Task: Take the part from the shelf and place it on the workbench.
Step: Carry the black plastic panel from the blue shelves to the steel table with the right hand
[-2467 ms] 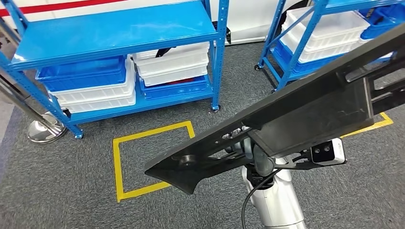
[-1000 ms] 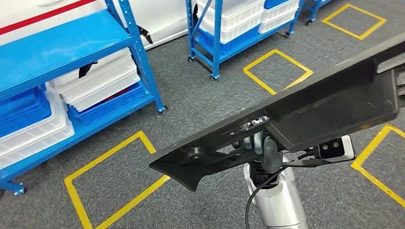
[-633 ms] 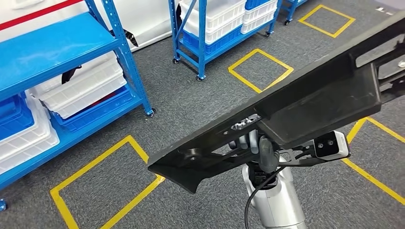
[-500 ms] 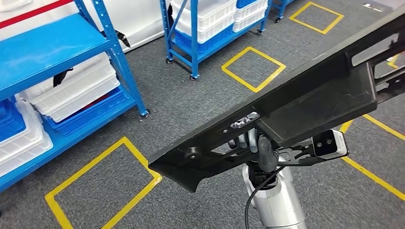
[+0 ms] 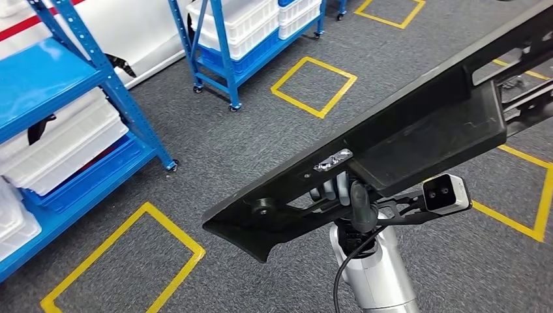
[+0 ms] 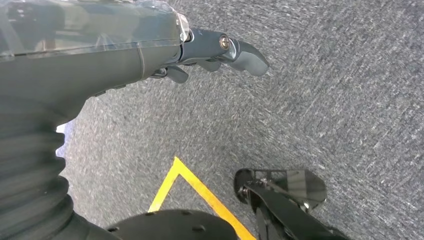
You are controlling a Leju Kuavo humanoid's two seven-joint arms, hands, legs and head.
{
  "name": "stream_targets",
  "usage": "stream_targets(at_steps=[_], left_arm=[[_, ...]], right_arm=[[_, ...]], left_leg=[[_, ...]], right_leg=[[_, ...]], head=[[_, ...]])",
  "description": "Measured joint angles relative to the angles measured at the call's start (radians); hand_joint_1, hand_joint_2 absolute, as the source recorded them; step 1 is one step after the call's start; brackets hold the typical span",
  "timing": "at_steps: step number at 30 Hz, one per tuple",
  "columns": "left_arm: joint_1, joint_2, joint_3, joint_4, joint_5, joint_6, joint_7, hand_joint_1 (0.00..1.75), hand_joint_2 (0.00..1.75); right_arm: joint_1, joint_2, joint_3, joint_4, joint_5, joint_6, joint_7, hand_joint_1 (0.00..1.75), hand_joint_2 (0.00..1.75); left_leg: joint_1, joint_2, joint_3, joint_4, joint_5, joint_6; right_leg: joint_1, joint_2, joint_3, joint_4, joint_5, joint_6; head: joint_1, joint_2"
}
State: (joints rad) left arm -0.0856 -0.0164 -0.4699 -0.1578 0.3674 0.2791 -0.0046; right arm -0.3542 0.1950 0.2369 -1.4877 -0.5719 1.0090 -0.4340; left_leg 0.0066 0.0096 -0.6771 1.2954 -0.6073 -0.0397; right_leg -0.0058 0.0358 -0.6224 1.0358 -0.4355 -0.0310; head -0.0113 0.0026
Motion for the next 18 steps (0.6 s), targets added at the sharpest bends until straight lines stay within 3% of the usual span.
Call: stream_targets(at_steps=[1,2,4,6,8,10,12,14,15,16,18], left_arm=[[0.0,0.0,0.0,0.0,0.0,0.0,0.0,0.0,1.75],[0.001,0.0,0.0,0.0,0.0,0.0,0.0,0.0,1.75],[0.002,0.001,0.0,0.0,0.0,0.002,0.0,0.0,1.75],[0.0,0.001,0.0,0.0,0.0,0.004,-0.001,0.0,1.75],[-0.004,0.0,-0.002,0.0,-0.001,0.006,-0.003,0.0,1.75],[-0.004,-0.001,-0.003,0.0,-0.002,0.006,-0.004,0.0,1.75],[-0.002,-0.001,-0.005,0.0,-0.003,0.006,-0.004,0.0,1.75],[-0.001,0.0,-0.005,0.0,-0.003,0.006,-0.005,0.0,1.75],[-0.001,0.0,-0.006,0.0,-0.003,0.006,-0.005,0.0,1.75],[-0.001,-0.001,-0.006,0.0,-0.002,0.005,-0.005,0.0,1.75],[-0.003,-0.001,-0.006,0.0,-0.002,0.002,-0.005,0.0,1.75]], right_arm=[[0.0,0.0,0.0,0.002,0.0,0.0,0.0,1.75,1.75],[0.0,0.0,0.0,0.003,0.0,0.0,0.0,1.75,1.75],[-0.001,0.0,0.0,0.004,-0.001,0.0,-0.001,1.75,1.75],[-0.002,0.0,0.0,0.005,-0.001,0.001,-0.001,1.75,1.75],[-0.003,-0.001,0.0,0.006,-0.001,0.001,-0.001,1.75,1.75],[-0.005,-0.003,0.0,0.006,-0.002,0.001,-0.001,1.75,1.75],[-0.008,-0.004,0.0,0.006,-0.002,0.002,-0.001,1.75,1.75],[-0.008,-0.005,0.0,0.008,-0.002,0.002,-0.001,1.75,1.75],[-0.007,-0.006,0.0,0.009,-0.002,0.002,-0.001,1.75,1.75],[-0.007,-0.007,0.0,0.009,-0.002,0.002,-0.001,1.75,1.75],[-0.009,-0.008,0.0,0.01,-0.002,0.002,-0.001,1.75,1.75]], left_leg=[[0.0,-0.002,0.009,-0.026,0.027,0.002],[0.001,-0.01,0.035,-0.086,0.066,0.005],[0.003,-0.051,0.09,-0.216,0.121,0.014],[0.003,-0.078,0.112,-0.27,0.131,0.021],[0.003,-0.064,0.114,-0.278,0.136,0.03],[0.006,-0.042,0.118,-0.289,0.145,0.044],[0.004,-0.017,0.119,-0.294,0.149,0.054],[0.0,0.005,0.116,-0.293,0.148,0.056],[-0.001,0.017,0.116,-0.293,0.148,0.056],[-0.001,0.027,0.116,-0.292,0.147,0.055],[-0.002,0.046,0.118,-0.29,0.144,0.052]], right_leg=[[0.0,0.012,0.0,0.001,0.0,0.0],[0.0,0.024,0.001,0.003,0.0,0.0],[0.0,0.045,-0.002,0.007,0.001,0.005],[-0.002,0.061,-0.01,0.008,0.005,0.017],[-0.004,0.073,-0.016,0.006,0.011,0.03],[-0.001,0.045,-0.029,0.033,-0.009,0.039],[0.001,-0.005,-0.076,0.135,-0.068,0.044],[-0.003,-0.025,-0.132,0.256,-0.119,0.048],[-0.004,-0.028,-0.141,0.278,-0.121,0.049],[-0.005,-0.032,-0.129,0.261,-0.104,0.049],[-0.005,-0.056,-0.057,0.134,-0.047,0.046]], head=[[0.0,0.0],[0.0,0.0],[0.001,0.0],[0.001,0.0],[0.001,0.0],[0.003,0.0],[0.007,0.0],[0.009,0.0],[0.009,0.0],[0.009,0.0],[0.009,0.0]])
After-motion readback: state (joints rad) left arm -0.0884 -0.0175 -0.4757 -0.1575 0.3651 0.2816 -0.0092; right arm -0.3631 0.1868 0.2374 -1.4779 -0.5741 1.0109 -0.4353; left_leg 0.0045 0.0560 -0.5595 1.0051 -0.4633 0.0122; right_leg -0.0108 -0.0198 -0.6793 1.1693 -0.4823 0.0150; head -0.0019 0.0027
